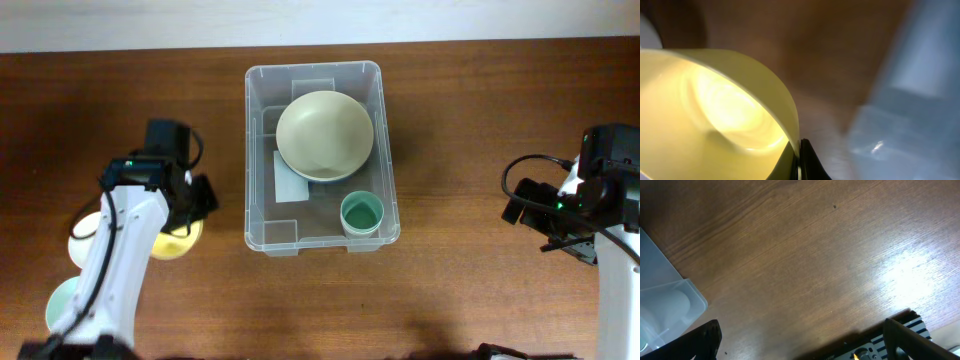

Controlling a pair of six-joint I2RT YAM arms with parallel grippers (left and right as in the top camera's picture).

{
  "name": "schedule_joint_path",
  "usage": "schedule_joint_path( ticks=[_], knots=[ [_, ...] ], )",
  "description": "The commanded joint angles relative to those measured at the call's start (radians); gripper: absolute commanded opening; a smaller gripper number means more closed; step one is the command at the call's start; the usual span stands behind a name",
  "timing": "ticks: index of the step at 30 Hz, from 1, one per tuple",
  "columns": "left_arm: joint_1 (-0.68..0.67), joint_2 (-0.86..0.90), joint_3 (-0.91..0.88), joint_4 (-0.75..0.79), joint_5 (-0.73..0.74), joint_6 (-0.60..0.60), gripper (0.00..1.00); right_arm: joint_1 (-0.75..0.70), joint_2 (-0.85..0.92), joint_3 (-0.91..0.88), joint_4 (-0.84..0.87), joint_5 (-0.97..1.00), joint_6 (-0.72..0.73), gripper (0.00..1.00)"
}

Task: Pack container
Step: 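Carry the yellow bowl into the container's front left, release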

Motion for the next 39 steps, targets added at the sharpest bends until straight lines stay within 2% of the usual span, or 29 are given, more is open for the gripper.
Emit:
schedule_joint_path(
  ticks=[1,6,12,17,25,37,39],
  knots=[
    [-0.082,-0.072,0.139,-0.035,0.003,0.007,0.00,0.001,0.002,-0.001,0.002,-0.002,0.000,0.99],
    [-0.238,-0.084,0.249,-0.044,0.003,-0.044,0.00,0.001,0.002,-0.001,0.002,-0.002,0.000,0.99],
    [-0.431,-0.060,0.255,0.039,-0.025,-0.085,0.01,0.001,0.002,-0.001,0.002,-0.002,0.000,0.99],
    [-0.537,0.018,0.255,0.064,-0.031,-0.085,0.00,0.001,0.002,-0.001,0.002,-0.002,0.000,0.99],
    [-0.583,0.177,0.255,0.057,0.005,-0.085,0.01,0.001,0.002,-0.001,0.002,-0.002,0.000,0.99],
    [-0.575,0.362,0.255,0.002,0.042,-0.100,0.01,0.001,0.002,-0.001,-0.005,-0.002,0.000,0.99],
    [-0.575,0.363,0.255,0.002,0.042,-0.100,0.05,0.001,0.002,-0.001,-0.005,-0.002,0.000,0.99]
  ],
)
